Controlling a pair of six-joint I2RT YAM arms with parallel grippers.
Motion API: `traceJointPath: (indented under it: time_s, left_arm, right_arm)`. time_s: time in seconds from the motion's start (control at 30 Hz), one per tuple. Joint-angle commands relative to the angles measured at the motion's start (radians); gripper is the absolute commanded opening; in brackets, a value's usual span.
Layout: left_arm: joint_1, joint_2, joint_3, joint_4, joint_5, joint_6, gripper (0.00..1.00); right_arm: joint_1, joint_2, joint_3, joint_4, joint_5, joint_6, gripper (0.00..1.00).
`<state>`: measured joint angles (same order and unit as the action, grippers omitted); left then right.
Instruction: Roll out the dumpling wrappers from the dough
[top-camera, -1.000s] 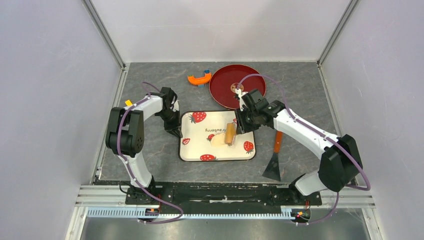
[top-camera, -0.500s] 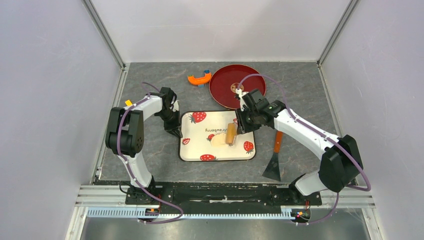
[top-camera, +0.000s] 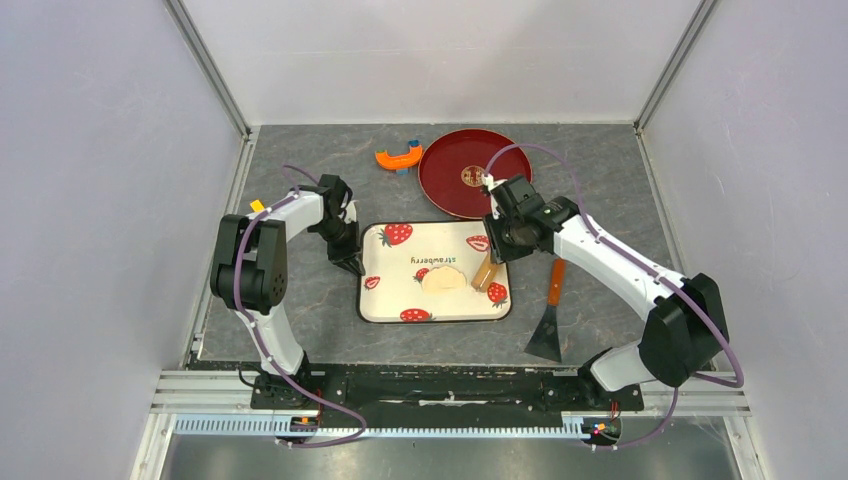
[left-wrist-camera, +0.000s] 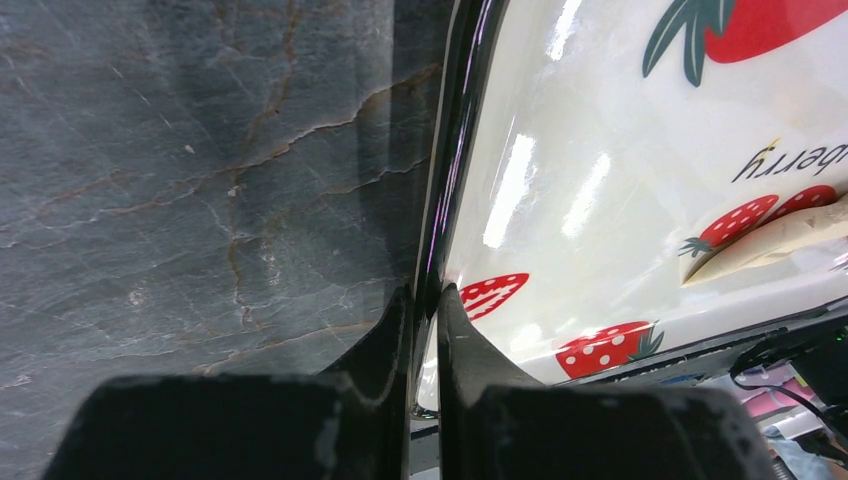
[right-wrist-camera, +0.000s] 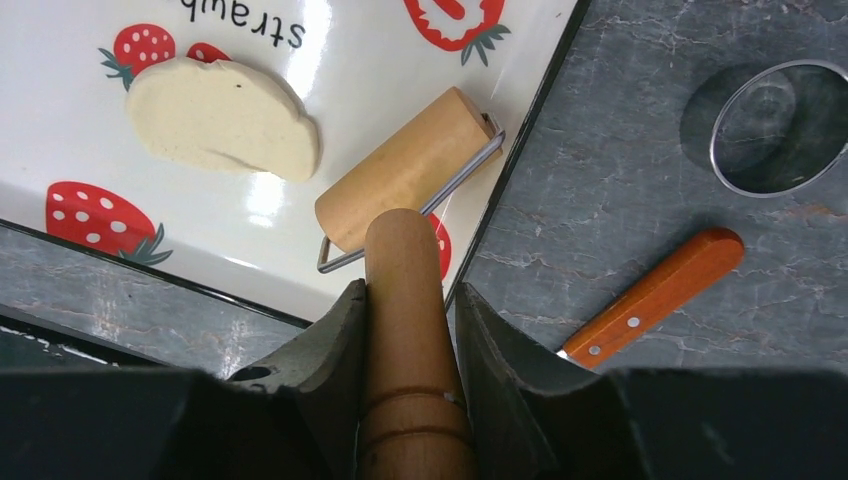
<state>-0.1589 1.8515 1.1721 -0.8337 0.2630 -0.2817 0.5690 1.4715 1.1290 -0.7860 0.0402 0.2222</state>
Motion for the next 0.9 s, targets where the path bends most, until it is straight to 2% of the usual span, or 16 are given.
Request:
traceJointPath:
  time_s: [0.0,0.5,0.87]
  left_arm:
    - [0.07,0.022,-0.043,0.006,-0.325,0.145,0.02]
    - [0.043,0.029,-0.04,0.007,-0.244,0.157,0.02]
    - [-0.013,0.032,-0.013,0.005,-0.184,0.107,0.02]
  right_arm:
    - [-0.003,0.082,-0.064,-0.261,0.202,-0.125,0.0]
    - [-0.003,0.003,0.189,-0.145,-0.061,-0.164,0.0]
    - [0.003,-0.008,0.193,0.071,-0.302,-0.175,0.0]
